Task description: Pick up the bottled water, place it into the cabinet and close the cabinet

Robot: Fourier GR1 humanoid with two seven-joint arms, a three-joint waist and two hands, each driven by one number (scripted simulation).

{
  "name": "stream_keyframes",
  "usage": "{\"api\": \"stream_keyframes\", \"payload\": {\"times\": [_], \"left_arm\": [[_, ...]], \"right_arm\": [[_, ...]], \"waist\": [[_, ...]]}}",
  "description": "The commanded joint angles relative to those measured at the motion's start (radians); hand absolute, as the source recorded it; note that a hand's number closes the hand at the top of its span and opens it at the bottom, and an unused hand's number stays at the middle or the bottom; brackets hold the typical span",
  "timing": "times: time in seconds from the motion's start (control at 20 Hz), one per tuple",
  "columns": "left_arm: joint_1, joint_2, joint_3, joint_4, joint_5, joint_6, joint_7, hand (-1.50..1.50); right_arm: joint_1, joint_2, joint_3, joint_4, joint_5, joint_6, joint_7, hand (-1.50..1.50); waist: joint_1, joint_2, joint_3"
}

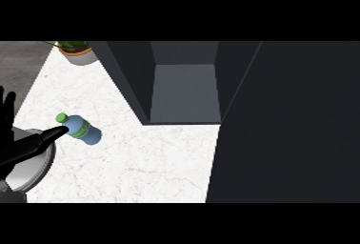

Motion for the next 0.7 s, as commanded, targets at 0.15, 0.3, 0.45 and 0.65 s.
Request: {"api": "stream_keyframes", "payload": {"times": [0.15,0.3,0.45,0.65], "left_arm": [[-0.002,0.004,0.053,0.248,0.014,-0.037,-0.18,-1.5],[-0.017,0.01,0.065,0.353,0.031,-0.07,-0.26,-1.5],[-0.024,0.021,0.075,0.406,0.041,-0.091,-0.294,-1.5],[-0.053,0.018,0.066,0.516,0.032,-0.102,-0.352,-1.5]], "right_arm": [[0.023,-0.027,0.01,-0.2,0.033,-0.026,0.089,-1.5],[-0.012,-0.027,-0.003,-0.145,0.028,-0.024,0.06,-1.5],[0.042,-0.056,0.022,-0.227,0.032,-0.029,0.104,-1.5],[-0.013,-0.042,0.025,-0.195,0.047,-0.046,0.102,-1.5]], "waist": [[-0.004,0.0,-0.001],[0.001,0.002,0.0],[-0.003,-0.001,0.0],[-0.002,0.0,0.0]]}}
